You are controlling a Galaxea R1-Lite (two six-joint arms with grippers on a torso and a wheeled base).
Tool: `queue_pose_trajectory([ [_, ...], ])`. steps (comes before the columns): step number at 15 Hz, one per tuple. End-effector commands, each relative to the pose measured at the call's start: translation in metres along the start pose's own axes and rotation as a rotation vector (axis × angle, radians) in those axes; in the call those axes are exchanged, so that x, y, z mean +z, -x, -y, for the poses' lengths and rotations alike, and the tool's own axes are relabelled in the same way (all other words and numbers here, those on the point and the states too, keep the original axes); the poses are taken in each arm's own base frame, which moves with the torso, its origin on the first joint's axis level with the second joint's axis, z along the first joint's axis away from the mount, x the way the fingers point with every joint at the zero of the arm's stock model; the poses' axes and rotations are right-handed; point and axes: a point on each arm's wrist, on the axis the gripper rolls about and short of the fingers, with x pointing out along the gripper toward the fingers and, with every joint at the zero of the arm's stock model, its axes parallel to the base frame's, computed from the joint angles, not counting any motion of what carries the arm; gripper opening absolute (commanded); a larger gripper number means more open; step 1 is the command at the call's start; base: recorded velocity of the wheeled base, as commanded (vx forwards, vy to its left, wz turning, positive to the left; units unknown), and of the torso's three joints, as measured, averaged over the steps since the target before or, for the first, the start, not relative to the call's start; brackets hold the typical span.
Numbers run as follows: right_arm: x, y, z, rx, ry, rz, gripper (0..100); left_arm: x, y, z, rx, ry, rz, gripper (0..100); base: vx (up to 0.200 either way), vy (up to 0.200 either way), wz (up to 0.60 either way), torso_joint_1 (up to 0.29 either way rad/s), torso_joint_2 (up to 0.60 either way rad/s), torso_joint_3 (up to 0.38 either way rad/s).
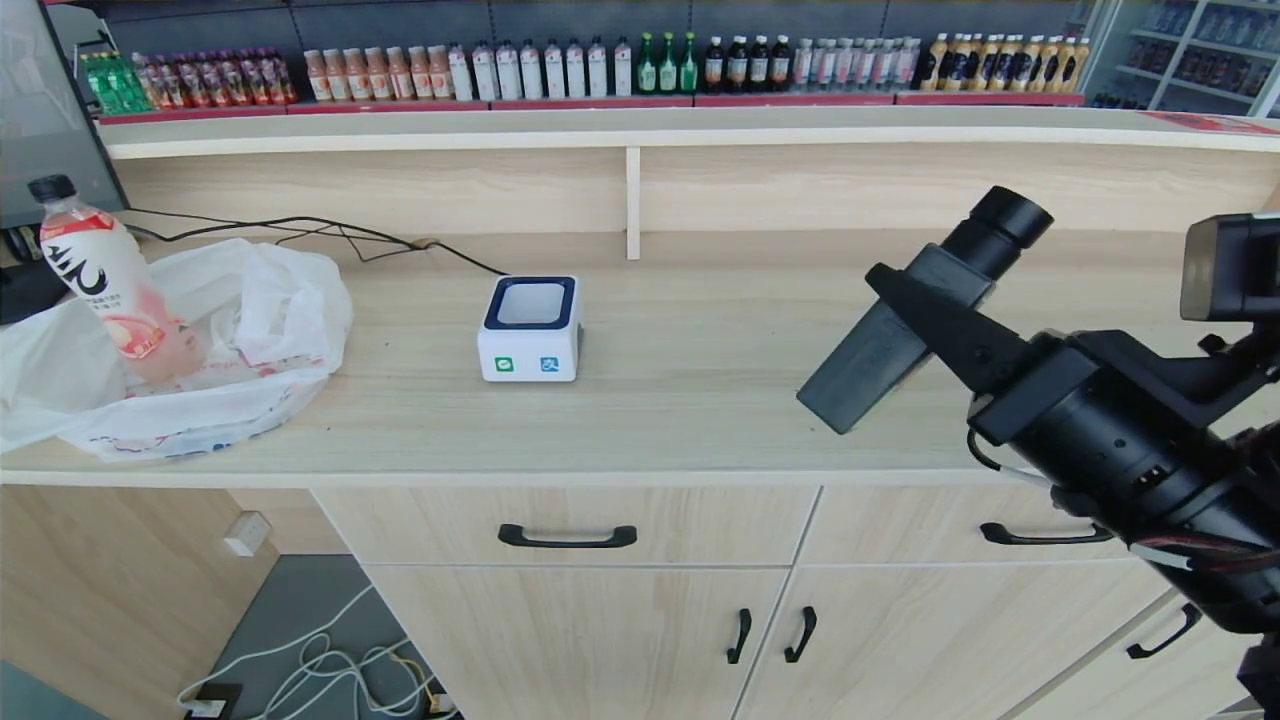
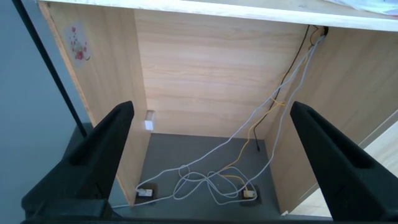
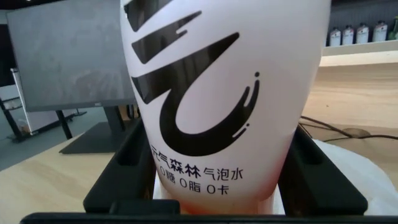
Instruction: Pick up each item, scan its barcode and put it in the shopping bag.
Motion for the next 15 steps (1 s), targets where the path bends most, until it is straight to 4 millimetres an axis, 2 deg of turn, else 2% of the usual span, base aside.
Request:
queue_pose_trajectory([
  [1,-0.031,-0.026,-0.010,0.009,0.007,-0.042,0,0.000,0.000,0.000,0.000,0.002,0.000,100,0.000,0.000,0.00,0.000,0.00,0.000],
  [7,-0.051,-0.050,-0.010,0.014,0.027,-0.130,0,0.000,0.000,0.000,0.000,0.002,0.000,100,0.000,0.000,0.00,0.000,0.00,0.000],
  [9,-0.069,-0.063,-0.008,0.008,0.027,-0.105,0,0.000,0.000,0.000,0.000,0.002,0.000,100,0.000,0.000,0.00,0.000,0.00,0.000],
  [10,-0.072,-0.067,-0.008,0.008,0.028,-0.106,0,0.000,0.000,0.000,0.000,0.002,0.000,100,0.000,0.000,0.00,0.000,0.00,0.000],
  [13,-0.075,-0.072,-0.008,0.016,0.037,-0.159,0,0.000,0.000,0.000,-0.001,-0.005,0.000,100,0.000,0.000,0.00,0.000,0.00,0.000],
  [15,-0.096,-0.070,0.000,0.004,0.057,-0.233,0,0.000,0.000,0.000,-0.001,-0.018,0.000,100,0.000,0.000,0.00,0.000,0.00,0.000],
])
